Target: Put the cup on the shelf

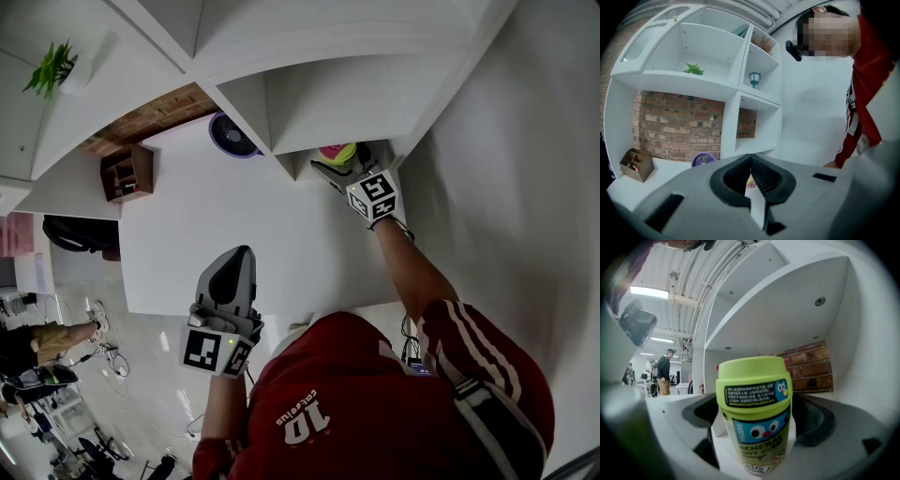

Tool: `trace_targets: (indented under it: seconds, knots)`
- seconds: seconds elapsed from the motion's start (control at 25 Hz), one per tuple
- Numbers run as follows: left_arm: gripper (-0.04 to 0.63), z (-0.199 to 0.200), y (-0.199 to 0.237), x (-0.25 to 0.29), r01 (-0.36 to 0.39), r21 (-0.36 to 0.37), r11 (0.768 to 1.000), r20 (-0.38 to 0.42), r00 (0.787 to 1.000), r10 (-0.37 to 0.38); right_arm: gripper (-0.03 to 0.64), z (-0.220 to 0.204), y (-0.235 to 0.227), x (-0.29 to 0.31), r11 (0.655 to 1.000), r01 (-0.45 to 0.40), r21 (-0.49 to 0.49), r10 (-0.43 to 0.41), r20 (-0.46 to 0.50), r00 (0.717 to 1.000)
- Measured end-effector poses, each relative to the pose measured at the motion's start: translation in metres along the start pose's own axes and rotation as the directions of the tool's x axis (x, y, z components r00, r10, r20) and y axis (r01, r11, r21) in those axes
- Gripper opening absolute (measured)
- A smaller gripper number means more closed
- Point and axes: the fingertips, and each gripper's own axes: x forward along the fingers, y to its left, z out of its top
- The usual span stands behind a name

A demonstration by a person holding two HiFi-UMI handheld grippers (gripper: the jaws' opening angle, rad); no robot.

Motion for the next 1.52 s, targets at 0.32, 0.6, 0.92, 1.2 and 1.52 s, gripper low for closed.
trace_targets:
  seconds: [0.32, 0.6, 0.92, 1.2, 1.52]
  knots:
    - [0.000, -0.001, -0.001, -0.006, 0.003, -0.004, 1.000, 0.017, 1.000, -0.003, 0.472, -0.011, 0.006, -0.022, 0.999, 0.021, -0.034, -0.022, -0.035, 0.999]
    - [0.000, -0.003, 0.000, -0.029, -0.002, -0.019, 1.000, 0.075, 0.997, 0.003, 0.474, -0.016, 0.022, -0.056, 0.998, 0.050, -0.026, -0.052, -0.075, 0.996]
    - [0.000, -0.003, 0.000, -0.062, 0.039, -0.041, 0.998, 0.123, 0.992, -0.033, 0.460, 0.012, 0.043, -0.100, 0.992, 0.123, -0.041, -0.126, -0.083, 0.989]
    - [0.000, 0.001, 0.013, -0.116, 0.068, -0.047, 0.997, 0.173, 0.983, -0.059, 0.446, 0.050, 0.084, -0.134, 0.981, 0.192, -0.028, -0.194, -0.073, 0.978]
    - [0.000, 0.000, 0.027, -0.177, 0.143, -0.039, 0.989, 0.220, 0.967, -0.131, 0.403, 0.107, 0.160, -0.167, 0.975, 0.224, 0.005, -0.224, -0.019, 0.974]
